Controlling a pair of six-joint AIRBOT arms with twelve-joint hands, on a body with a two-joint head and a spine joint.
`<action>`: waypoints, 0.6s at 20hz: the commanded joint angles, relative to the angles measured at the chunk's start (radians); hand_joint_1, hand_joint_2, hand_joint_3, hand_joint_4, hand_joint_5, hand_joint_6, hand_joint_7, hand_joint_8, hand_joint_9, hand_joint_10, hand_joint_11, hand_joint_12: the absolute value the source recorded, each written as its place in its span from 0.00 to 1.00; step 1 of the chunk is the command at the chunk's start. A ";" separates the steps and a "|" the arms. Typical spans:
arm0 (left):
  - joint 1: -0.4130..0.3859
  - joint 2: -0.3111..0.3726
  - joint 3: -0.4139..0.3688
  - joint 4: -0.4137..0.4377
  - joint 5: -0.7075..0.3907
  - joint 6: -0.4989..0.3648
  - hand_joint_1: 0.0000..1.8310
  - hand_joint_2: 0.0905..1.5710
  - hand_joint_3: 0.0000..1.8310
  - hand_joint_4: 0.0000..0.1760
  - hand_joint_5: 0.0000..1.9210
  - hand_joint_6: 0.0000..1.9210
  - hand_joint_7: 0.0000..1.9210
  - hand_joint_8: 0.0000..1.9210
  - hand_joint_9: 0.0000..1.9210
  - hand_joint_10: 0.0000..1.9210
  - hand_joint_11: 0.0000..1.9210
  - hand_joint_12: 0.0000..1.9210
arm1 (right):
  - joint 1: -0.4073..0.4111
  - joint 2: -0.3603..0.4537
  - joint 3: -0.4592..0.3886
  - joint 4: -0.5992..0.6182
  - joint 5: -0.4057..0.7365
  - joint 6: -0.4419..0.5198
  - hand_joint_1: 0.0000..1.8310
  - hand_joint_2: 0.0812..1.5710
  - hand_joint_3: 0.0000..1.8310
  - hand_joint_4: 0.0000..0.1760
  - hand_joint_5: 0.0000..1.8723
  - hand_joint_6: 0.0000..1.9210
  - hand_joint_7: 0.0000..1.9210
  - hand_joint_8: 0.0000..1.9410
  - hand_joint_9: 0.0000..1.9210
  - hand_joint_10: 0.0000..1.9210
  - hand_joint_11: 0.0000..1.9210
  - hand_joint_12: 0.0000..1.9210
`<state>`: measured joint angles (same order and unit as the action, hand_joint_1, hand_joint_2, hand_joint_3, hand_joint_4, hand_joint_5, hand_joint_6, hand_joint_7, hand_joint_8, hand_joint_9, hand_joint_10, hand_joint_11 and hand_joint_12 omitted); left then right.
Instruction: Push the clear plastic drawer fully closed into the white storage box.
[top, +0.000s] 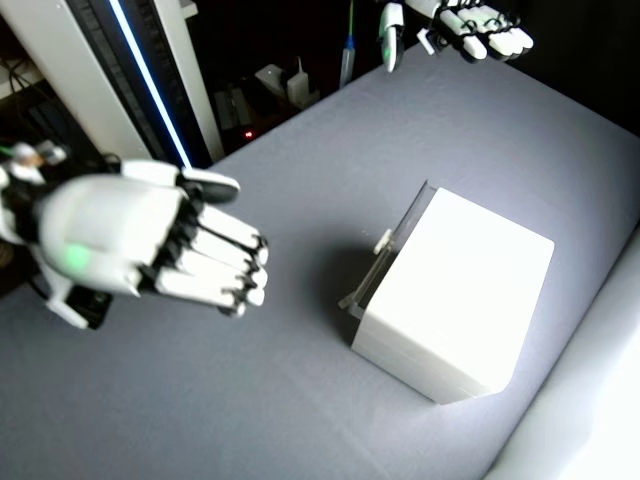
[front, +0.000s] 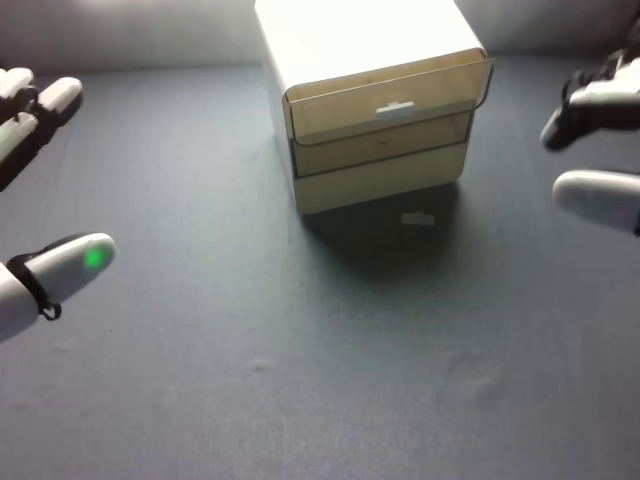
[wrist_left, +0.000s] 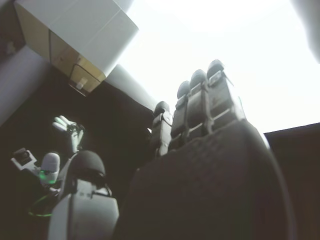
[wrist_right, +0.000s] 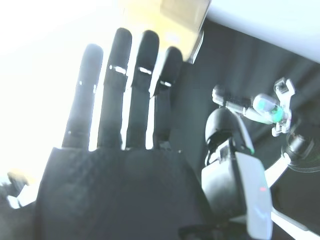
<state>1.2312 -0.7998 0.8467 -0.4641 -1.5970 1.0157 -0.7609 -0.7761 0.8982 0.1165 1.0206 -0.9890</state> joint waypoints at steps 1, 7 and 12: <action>0.002 0.008 0.003 0.004 -0.135 -0.005 0.00 0.69 0.00 1.00 0.00 0.00 0.00 0.00 0.00 0.00 0.00 0.00 | -0.005 0.018 -0.006 0.026 0.162 -0.011 0.00 0.81 0.00 0.00 0.33 0.21 0.39 0.02 0.31 0.08 0.01 0.66; 0.004 0.013 0.001 -0.012 -0.136 -0.005 0.00 0.67 0.00 1.00 0.00 0.00 0.00 0.00 0.00 0.00 0.00 0.00 | -0.145 0.085 -0.052 0.155 0.403 -0.022 0.00 0.77 0.00 0.08 0.21 0.00 0.19 0.00 0.17 0.00 0.00 0.46; 0.007 0.021 -0.004 -0.020 -0.136 -0.006 0.00 0.65 0.00 1.00 0.00 0.00 0.00 0.00 0.00 0.00 0.00 0.00 | -0.290 0.150 -0.126 0.255 0.608 -0.083 0.00 0.74 0.00 0.62 0.07 0.00 0.04 0.00 0.01 0.00 0.00 0.02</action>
<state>1.2392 -0.7853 0.8417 -0.4900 -1.6096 1.0153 -1.0752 -0.6308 0.7666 0.3637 1.4902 -1.0718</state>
